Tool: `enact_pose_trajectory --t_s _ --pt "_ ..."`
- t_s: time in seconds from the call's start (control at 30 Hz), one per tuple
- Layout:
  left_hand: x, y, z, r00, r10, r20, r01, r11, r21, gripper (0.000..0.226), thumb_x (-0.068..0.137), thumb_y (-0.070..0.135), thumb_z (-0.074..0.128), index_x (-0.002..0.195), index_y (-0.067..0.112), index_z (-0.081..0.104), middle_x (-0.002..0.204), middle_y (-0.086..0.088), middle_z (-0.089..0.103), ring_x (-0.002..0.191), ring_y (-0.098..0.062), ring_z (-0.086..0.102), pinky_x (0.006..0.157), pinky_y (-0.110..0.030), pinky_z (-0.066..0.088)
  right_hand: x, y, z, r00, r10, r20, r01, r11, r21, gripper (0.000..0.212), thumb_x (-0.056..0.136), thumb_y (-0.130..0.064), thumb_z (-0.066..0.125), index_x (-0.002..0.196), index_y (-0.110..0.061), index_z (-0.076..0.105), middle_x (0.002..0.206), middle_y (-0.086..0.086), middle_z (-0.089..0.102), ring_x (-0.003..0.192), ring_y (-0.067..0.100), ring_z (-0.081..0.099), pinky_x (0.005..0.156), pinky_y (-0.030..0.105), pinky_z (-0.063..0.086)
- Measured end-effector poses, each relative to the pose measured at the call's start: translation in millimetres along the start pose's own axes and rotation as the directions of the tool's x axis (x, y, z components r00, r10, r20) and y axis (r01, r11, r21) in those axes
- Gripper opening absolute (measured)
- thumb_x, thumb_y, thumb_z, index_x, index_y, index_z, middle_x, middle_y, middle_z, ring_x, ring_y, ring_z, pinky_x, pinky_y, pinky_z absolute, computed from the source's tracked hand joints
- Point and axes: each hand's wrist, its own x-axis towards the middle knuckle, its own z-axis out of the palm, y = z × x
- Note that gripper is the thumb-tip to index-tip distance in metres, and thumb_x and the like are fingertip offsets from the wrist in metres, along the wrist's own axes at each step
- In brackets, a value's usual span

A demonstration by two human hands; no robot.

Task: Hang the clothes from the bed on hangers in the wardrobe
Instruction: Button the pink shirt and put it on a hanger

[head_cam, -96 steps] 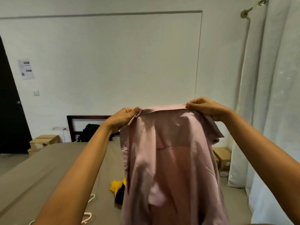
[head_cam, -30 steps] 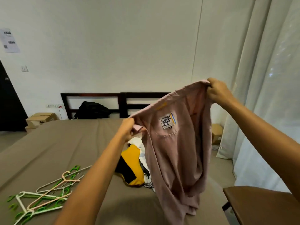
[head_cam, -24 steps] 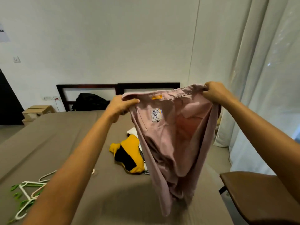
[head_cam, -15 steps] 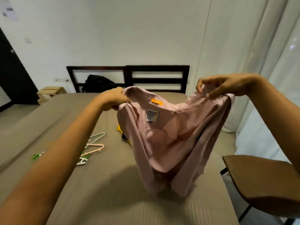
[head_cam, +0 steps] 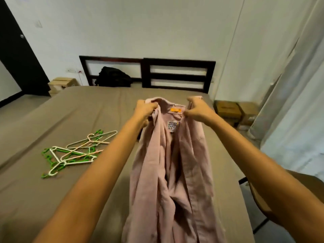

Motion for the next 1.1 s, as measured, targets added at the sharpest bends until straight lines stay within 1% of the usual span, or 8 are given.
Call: enact_pose_trajectory --t_s 0.13,0.27,0.33,0.43,0.57,0.73,0.9,1.1 --pt "41 -56 -10 0.976 -0.204 0.076 0.174 0.939 0.296 0.015 0.079 0.001 0.052 0.093 -0.001 0.054 0.076 -0.015 0.058 0.054 -0.023 0.062 0.042 -0.026 0.052 21 27 53 0.964 0.098 0.248 -0.052 0.981 -0.187 0.018 0.079 -0.008 0.055 0.096 -0.002 0.055 0.095 0.015 0.058 0.085 0.026 0.053 0.066 0.029 0.043" --pt "92 -78 -8 0.96 -0.262 0.097 0.256 0.964 0.065 0.029 0.089 -0.019 0.031 0.104 -0.009 0.054 0.087 -0.015 0.054 0.07 -0.026 0.057 0.07 -0.032 0.056 64 43 75 0.886 0.212 0.413 -0.089 0.951 -0.297 0.027 0.078 -0.023 0.06 0.098 -0.006 0.052 0.092 0.007 0.05 0.087 0.023 0.047 0.063 0.03 0.035" --pt "121 -85 0 0.973 -0.186 0.136 0.2 0.975 -0.096 0.034 0.089 -0.018 0.037 0.116 -0.011 0.055 0.089 -0.014 0.061 0.08 -0.025 0.061 0.061 -0.028 0.058 97 47 85 0.939 0.174 0.298 -0.125 0.977 -0.174 0.023 0.076 -0.02 0.059 0.092 -0.004 0.053 0.085 0.007 0.051 0.089 0.026 0.049 0.058 0.03 0.037" --pt "172 -79 23 0.982 0.029 0.186 -0.001 0.989 -0.15 0.026 0.086 -0.006 0.054 0.11 -0.008 0.059 0.08 -0.008 0.069 0.072 -0.017 0.064 0.058 -0.026 0.055 160 56 100 0.995 0.094 0.018 -0.095 0.98 0.174 0.061 0.084 0.001 0.051 0.142 -0.002 0.032 0.12 0.026 0.052 0.1 0.032 0.056 0.078 0.033 0.049" --pt "236 -73 66 0.904 0.221 0.365 -0.166 0.97 -0.176 0.056 0.091 0.012 0.059 0.138 0.007 0.029 0.133 -0.017 0.05 0.102 -0.017 0.053 0.089 -0.041 0.051 229 85 122 0.986 -0.116 -0.121 0.137 0.973 0.188 0.09 0.08 0.006 0.049 0.15 -0.016 -0.003 0.135 0.039 0.037 0.1 0.038 0.058 0.086 0.035 0.051" --pt "248 -191 73 0.877 -0.017 0.48 -0.251 0.836 0.488 0.064 0.075 0.033 0.069 0.126 0.001 0.047 0.126 -0.016 0.055 0.117 -0.029 0.053 0.097 -0.036 0.043 211 177 229 0.992 0.051 0.117 -0.061 0.995 0.081 0.087 0.086 -0.06 0.042 0.148 -0.004 0.016 0.151 0.025 0.024 0.141 0.03 0.022 0.116 0.037 0.019" --pt "183 -377 20 0.906 -0.289 0.309 -0.086 0.59 0.803 0.064 0.077 0.029 0.075 0.127 0.003 0.045 0.128 -0.02 0.042 0.117 -0.035 0.047 0.098 -0.038 0.04 77 250 339 0.854 0.335 0.398 -0.328 0.941 -0.088 0.044 0.093 -0.026 0.051 0.124 0.004 0.055 0.123 0.023 0.059 0.115 0.035 0.055 0.098 0.034 0.037" --pt "132 -457 18 0.888 -0.373 0.27 -0.019 0.556 0.831 0.064 0.078 0.031 0.071 0.13 0.01 0.039 0.132 -0.013 0.034 0.119 -0.033 0.044 0.101 -0.041 0.04 9 284 404 0.783 0.434 0.446 -0.33 0.897 -0.294 0.047 0.085 -0.022 0.06 0.128 -0.009 0.045 0.124 0.016 0.044 0.113 0.038 0.046 0.093 0.037 0.041"
